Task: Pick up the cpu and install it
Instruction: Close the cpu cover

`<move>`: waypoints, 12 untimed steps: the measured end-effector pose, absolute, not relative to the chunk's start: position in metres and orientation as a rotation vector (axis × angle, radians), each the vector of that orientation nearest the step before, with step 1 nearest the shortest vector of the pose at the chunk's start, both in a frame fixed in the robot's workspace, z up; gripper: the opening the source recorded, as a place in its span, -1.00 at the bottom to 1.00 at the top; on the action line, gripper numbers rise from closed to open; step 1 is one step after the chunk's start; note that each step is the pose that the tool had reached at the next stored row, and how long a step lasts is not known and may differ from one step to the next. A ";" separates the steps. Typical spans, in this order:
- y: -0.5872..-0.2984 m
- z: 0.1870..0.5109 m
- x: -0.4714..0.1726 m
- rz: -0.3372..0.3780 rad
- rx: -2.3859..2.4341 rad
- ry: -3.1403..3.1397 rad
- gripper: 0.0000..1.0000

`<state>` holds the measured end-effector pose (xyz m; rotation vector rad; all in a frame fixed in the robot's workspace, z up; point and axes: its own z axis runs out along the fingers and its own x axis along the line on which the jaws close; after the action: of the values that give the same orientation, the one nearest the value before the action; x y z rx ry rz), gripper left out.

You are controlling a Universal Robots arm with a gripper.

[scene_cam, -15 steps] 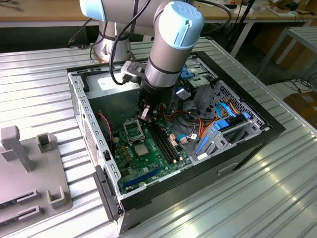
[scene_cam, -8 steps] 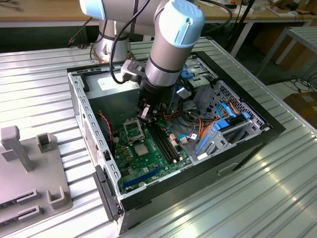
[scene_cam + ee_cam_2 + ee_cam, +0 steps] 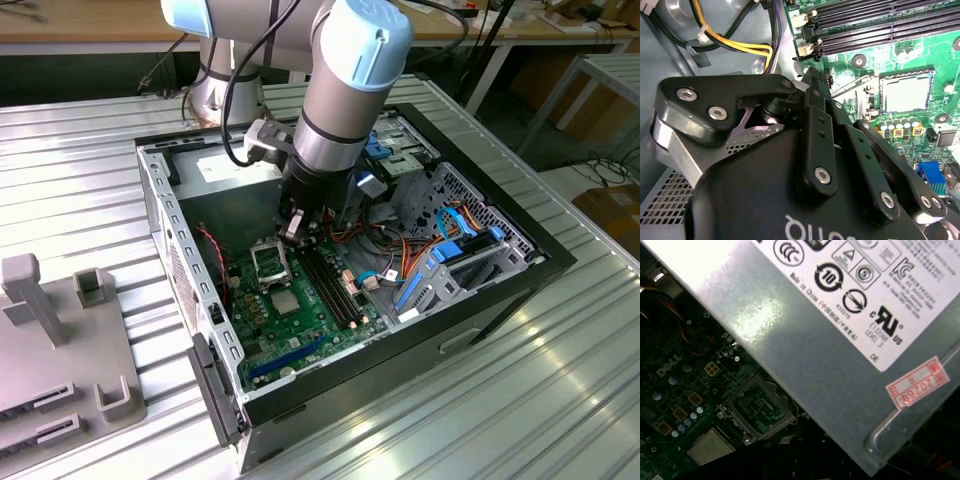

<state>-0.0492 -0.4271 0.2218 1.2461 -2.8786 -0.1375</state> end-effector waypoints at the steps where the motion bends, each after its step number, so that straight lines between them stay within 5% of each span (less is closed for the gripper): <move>1: -0.427 0.223 -0.049 -0.136 1.246 -2.878 -0.79; 12: -0.427 0.232 -0.049 -0.105 1.246 -2.869 -0.79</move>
<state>-0.0492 -0.4270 0.2323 1.2455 -2.8693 -0.1052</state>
